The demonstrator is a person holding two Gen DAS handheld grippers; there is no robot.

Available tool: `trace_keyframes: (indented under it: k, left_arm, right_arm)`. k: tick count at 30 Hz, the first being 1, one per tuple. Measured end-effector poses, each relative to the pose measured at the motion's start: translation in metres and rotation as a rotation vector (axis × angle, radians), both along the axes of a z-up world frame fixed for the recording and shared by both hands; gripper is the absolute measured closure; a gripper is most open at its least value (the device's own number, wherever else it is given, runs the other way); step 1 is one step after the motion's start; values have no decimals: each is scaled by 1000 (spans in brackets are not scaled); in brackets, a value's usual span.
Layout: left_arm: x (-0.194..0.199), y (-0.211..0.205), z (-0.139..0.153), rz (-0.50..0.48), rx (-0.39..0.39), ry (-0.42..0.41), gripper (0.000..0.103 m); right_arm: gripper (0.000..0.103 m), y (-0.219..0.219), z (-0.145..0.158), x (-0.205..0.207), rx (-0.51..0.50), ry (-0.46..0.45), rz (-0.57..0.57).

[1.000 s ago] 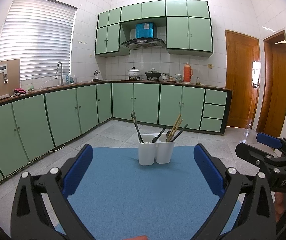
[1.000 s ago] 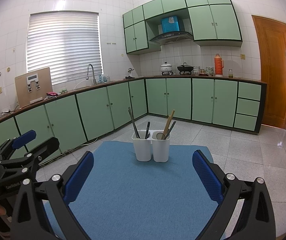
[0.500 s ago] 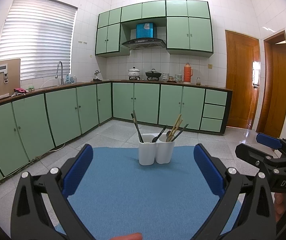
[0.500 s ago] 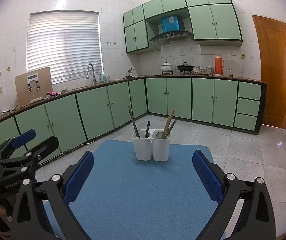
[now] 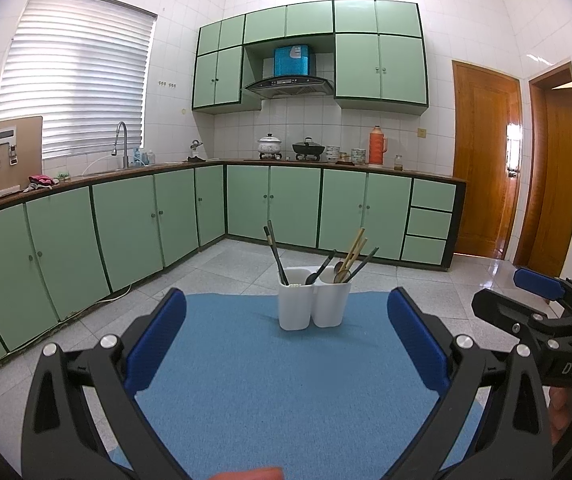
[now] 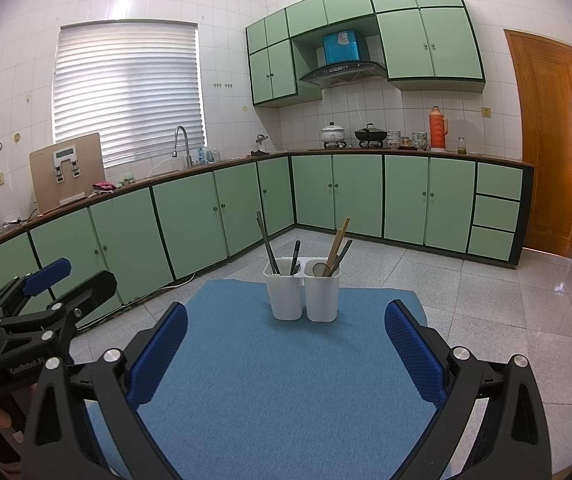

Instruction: Organize utensils

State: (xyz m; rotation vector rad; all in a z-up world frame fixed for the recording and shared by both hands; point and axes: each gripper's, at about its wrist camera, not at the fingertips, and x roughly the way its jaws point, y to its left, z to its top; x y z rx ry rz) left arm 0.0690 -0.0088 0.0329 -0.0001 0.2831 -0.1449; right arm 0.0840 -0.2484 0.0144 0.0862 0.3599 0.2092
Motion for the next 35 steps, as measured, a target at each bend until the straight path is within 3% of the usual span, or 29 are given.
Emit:
trace_keyframes:
  k: [35]
  left_arm:
    - [0,3,-1,4,-6,1,5]
  right_arm:
    - [6,1,-3,0,-3,3,2]
